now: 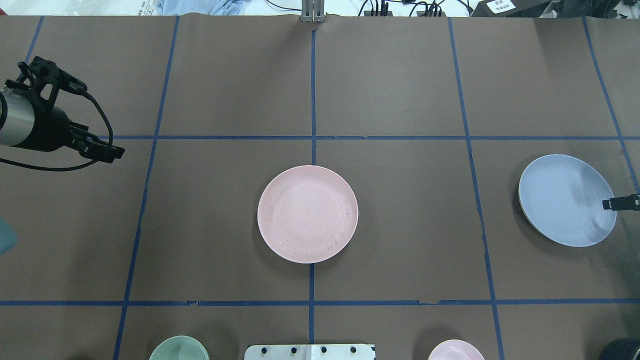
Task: Stack three plates with pink and blue
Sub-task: 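Reach the right gripper to the light blue plate rim and grasp it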
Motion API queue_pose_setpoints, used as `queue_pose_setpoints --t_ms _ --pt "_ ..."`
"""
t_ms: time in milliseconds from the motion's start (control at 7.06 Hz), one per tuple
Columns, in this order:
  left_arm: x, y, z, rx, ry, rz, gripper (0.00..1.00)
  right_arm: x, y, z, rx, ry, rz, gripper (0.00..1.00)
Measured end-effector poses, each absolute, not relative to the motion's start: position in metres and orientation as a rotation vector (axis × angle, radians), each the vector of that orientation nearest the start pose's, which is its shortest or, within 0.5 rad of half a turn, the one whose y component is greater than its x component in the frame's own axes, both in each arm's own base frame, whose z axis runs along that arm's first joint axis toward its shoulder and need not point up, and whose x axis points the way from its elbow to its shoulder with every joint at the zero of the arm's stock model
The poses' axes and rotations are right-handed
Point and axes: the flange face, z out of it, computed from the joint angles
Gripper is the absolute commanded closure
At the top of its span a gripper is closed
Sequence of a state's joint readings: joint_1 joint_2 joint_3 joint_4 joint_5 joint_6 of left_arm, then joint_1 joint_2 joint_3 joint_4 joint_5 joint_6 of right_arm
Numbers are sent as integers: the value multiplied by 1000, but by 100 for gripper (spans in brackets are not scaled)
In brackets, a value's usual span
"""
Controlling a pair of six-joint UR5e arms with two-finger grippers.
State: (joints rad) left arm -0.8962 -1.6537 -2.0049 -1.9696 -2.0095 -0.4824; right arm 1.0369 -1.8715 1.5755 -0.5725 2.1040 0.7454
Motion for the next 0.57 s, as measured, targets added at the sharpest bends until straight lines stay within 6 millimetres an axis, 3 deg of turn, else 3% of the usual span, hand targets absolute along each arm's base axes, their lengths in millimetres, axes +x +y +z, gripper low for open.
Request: queue_pose_setpoints --t_ms 283,567 --pt "246 -454 368 534 837 376 0 -128 -369 691 243 -799 0 100" --pt "246 -454 368 535 836 375 0 -135 -373 687 250 -800 -8 100"
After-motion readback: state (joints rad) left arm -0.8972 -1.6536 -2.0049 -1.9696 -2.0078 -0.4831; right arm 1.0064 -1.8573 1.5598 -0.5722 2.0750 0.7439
